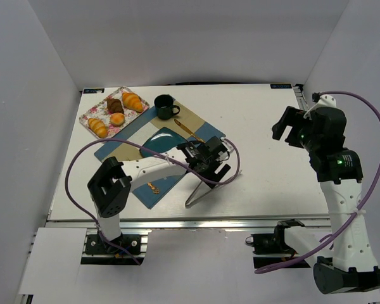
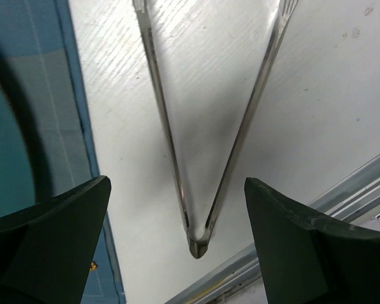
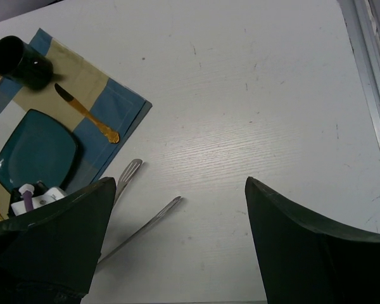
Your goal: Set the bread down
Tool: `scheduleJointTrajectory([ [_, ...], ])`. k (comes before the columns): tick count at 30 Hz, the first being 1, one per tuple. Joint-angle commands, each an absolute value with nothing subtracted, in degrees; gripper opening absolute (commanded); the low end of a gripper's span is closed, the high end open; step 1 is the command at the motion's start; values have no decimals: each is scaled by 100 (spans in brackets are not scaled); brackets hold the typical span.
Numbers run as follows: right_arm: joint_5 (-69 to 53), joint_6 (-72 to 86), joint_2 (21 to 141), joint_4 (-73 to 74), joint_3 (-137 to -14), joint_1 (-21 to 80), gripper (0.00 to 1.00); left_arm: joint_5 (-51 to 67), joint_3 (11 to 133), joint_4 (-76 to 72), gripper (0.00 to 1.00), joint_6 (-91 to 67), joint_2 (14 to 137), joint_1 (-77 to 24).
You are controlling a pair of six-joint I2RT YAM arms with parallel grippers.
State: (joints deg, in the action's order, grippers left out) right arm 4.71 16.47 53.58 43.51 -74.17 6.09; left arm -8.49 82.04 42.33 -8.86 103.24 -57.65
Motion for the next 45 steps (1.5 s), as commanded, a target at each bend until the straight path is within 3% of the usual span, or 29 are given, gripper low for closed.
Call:
scheduleJointTrajectory([
  [1,317,1565,5247,4184,-7348,606,89,-897,8130,3780,98,-932,10432,-5845],
  [19,316,1468,5317,4140,-7058,606,89,-431,7858,3331,98,-1186,11197,-5897],
  [45,220,1582,5230,4069,-6864,606,89,-228,6908,3190,98,-1415,10881,-5897],
])
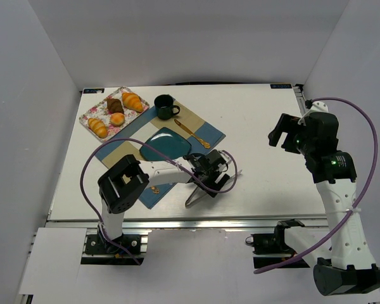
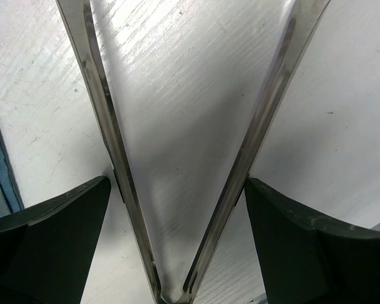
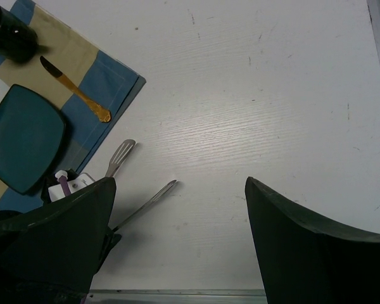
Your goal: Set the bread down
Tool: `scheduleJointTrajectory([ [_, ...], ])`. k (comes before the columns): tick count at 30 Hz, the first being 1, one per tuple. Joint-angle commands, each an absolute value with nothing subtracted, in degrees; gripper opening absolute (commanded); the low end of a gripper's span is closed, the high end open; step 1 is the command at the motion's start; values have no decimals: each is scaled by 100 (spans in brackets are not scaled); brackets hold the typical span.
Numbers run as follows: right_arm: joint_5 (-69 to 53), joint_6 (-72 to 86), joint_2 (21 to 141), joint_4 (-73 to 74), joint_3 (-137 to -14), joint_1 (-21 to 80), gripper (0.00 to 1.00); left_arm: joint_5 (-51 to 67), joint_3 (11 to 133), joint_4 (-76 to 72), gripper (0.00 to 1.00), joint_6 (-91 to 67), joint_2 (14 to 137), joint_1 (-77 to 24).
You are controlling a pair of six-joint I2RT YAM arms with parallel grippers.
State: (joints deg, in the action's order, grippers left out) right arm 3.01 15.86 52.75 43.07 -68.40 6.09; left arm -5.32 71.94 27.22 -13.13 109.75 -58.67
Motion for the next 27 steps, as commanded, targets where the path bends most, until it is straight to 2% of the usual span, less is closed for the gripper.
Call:
scheduleJointTrajectory([
  [1,211,1591,5221,4061,-6856,606,89,-246,6908,3234,98,-1406,10881,-5897],
  [11,299,1600,5080,4096,-6688,606,89,-351,6706,3296,98,-1389,10793,-5889],
  [17,299,1608,5054,4104,-6680,598,89,-325,6706,3270,86,-1450,10819,-5897],
  [23,264,1617,5027,4113,-6653,606,89,-290,6847,3270,68,-1485,10872,-5897],
  [27,299,1617,5019,4157,-6706,606,89,-369,7101,3479,66,-1477,10820,-5897],
])
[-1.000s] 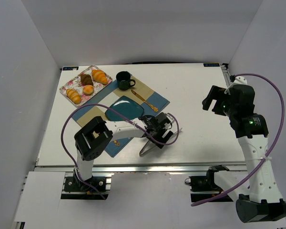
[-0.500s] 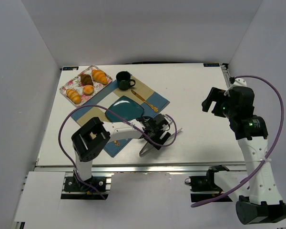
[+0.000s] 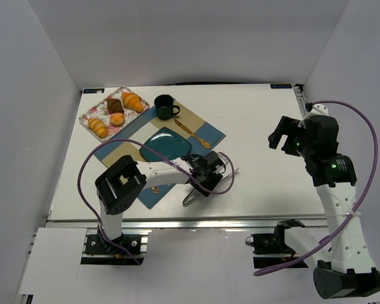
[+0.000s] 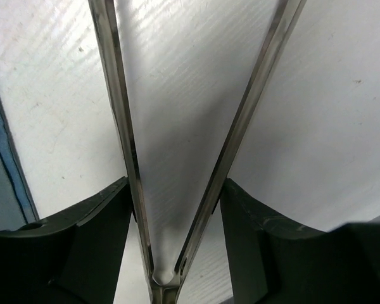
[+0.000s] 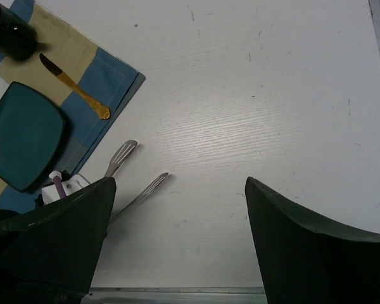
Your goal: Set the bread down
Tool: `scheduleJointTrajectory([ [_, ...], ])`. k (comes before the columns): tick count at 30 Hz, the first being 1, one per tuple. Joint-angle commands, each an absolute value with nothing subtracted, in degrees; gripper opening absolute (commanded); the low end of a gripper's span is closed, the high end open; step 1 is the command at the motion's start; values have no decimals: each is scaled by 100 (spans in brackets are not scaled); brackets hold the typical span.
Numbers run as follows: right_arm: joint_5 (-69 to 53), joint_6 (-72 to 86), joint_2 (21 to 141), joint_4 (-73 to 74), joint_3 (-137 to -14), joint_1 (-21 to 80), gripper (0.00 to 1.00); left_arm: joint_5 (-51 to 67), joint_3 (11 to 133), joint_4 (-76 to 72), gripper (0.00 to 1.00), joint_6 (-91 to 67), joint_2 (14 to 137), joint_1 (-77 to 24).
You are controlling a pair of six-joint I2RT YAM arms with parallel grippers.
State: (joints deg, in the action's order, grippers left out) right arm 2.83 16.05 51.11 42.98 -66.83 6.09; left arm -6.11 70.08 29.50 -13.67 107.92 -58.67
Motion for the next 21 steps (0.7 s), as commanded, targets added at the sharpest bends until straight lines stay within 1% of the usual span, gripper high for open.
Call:
scheduleJointTrajectory([
  [1,325,1626,5019,4166,-6741,606,89,-404,7189,3559,65,-1477,10819,-5897],
  [12,1089,2460,5001,4333,-7672,606,89,-1115,9524,4921,63,-1819,10679,-5897],
  [17,1423,2505,5001,4385,-8225,606,89,-1950,10396,5623,61,-2170,10713,-5862],
  [21,1407,2628,5010,4360,-8507,606,89,-2581,11028,6063,61,-2608,10828,-5766],
])
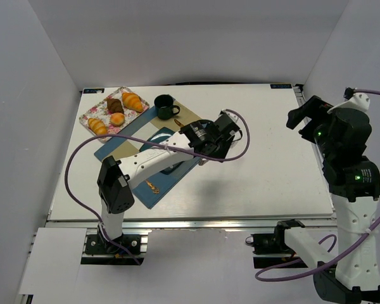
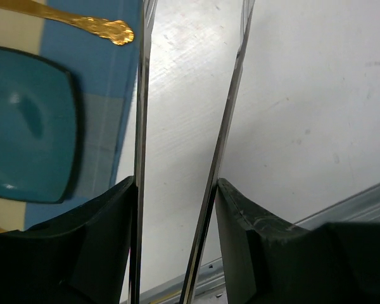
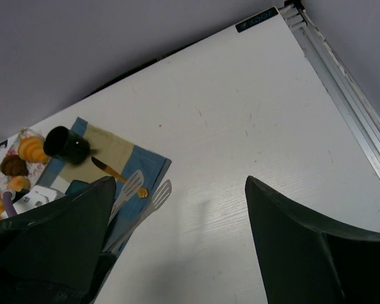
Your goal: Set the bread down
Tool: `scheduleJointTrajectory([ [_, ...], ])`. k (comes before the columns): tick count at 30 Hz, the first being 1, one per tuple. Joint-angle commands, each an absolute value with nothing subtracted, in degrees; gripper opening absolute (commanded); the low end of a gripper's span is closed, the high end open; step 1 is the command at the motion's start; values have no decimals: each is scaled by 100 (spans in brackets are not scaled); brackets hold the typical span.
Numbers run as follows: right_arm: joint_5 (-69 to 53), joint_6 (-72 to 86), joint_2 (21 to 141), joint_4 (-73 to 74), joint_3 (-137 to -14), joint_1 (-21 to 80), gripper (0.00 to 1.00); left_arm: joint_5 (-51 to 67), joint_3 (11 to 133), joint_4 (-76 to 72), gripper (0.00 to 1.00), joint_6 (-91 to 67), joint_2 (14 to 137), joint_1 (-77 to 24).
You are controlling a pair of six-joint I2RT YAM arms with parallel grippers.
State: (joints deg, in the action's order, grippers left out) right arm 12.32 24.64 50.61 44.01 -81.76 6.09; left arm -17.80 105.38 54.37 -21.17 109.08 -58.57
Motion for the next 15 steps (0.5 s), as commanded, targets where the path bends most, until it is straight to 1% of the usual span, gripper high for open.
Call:
scheduleJointTrajectory([
  [1,1406,2637,5010,4359,-8508,606,89,-2584,11117,6064,60,-2610,10828,-5766],
  [5,1362,2619,4984,4377,-8534,606,89,-3048,11399,6433,60,-3188,10863,-5397],
  [8,1117,2549,4983,4360,-8473,606,89,-3295,11329,6574,60,-3655,10732,-4993],
  [12,695,2470,5062,4377,-8455,598,89,-3331,11066,6539,60,-4086,10530,-4387],
  [15,493,2321,5098,4359,-8446,598,89,-3524,11162,6662,60,-4350,10477,-4070],
])
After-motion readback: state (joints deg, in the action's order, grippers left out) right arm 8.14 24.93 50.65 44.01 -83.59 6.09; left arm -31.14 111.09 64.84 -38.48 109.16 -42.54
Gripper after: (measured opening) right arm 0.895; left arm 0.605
